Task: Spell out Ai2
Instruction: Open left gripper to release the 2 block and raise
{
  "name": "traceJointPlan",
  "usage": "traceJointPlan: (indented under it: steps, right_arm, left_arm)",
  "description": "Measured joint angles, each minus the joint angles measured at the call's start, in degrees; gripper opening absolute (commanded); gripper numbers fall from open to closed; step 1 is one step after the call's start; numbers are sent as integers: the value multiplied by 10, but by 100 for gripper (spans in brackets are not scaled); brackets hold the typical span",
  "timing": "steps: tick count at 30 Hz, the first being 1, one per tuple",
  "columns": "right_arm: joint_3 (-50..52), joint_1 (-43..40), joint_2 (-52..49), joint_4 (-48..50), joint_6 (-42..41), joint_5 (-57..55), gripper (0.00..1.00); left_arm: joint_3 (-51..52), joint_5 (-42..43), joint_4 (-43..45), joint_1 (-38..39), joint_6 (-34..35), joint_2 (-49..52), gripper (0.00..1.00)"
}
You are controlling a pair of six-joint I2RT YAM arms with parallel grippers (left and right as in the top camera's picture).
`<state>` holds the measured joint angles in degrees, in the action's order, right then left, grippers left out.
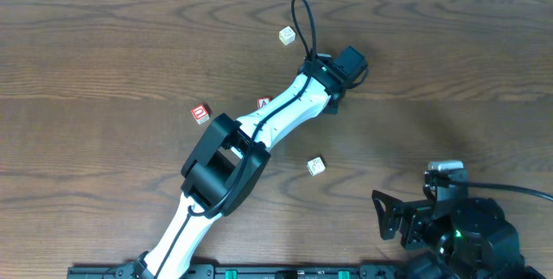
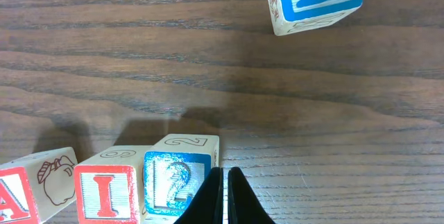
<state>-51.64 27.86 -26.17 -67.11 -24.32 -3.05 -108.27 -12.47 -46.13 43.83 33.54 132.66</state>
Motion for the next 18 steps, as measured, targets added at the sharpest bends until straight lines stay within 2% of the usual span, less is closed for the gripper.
traceJointPlan:
  steps: [18]
  right_arm:
    - [0,0,0,0,0,0,99]
  left_arm:
    - [0,0,2,-6,10,0,6]
